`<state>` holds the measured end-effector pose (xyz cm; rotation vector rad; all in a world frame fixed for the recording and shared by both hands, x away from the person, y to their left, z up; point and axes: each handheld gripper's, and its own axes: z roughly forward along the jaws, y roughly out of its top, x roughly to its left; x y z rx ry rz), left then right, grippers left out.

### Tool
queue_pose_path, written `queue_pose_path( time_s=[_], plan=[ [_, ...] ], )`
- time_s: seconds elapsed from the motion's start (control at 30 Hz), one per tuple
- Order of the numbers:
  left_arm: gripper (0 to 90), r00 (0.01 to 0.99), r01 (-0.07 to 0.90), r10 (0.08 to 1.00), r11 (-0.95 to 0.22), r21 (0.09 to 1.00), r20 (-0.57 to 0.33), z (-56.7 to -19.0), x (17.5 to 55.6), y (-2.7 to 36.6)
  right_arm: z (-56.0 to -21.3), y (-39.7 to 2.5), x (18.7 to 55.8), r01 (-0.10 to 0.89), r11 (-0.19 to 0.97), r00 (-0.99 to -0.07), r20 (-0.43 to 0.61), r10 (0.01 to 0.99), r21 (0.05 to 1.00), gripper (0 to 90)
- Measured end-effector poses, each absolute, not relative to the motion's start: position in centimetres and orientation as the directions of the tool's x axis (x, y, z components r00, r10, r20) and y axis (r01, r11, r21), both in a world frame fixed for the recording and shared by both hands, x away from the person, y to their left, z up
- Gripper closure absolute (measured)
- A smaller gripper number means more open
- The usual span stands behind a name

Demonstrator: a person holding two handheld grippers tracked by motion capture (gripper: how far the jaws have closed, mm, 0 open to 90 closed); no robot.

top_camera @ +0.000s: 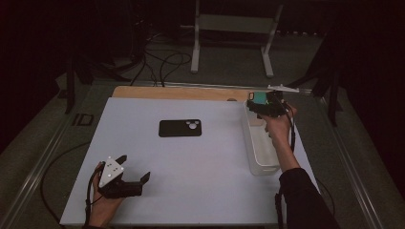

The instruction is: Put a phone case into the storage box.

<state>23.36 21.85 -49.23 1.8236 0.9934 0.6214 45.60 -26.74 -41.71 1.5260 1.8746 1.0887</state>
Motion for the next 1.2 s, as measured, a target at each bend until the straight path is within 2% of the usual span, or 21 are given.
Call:
queue_pose_path(
  time_s=[0.4, 0.63, 0.93, 1.2],
  plan=[
    [0.1, 0.542, 0.368, 0.840, -0.233, 0.900, -0.004, -49.3, 23.4, 21.9, -40.9, -26.1, 42.0, 0.520, 0.089, -0.372, 0.132, 0.919, 0.849, 9.4],
    [0.1, 0.545, 0.371, 0.838, -0.231, 0.900, -0.009, -49.2, 23.5, 21.8, -41.0, -25.2, 39.9, 0.497, 0.132, -0.429, 0.110, 0.897, 0.858, 9.4],
    [0.1, 0.547, 0.376, 0.837, -0.230, 0.898, -0.014, -49.3, 23.5, 21.7, -41.4, -24.9, 36.6, 0.461, 0.126, -0.480, 0.127, 0.868, 0.879, 9.4],
    [0.1, 0.549, 0.378, 0.836, -0.230, 0.897, -0.017, -49.3, 23.6, 21.5, -42.4, -24.8, 33.3, 0.396, 0.166, -0.522, 0.072, 0.850, 0.903, 9.4]
  ],
)
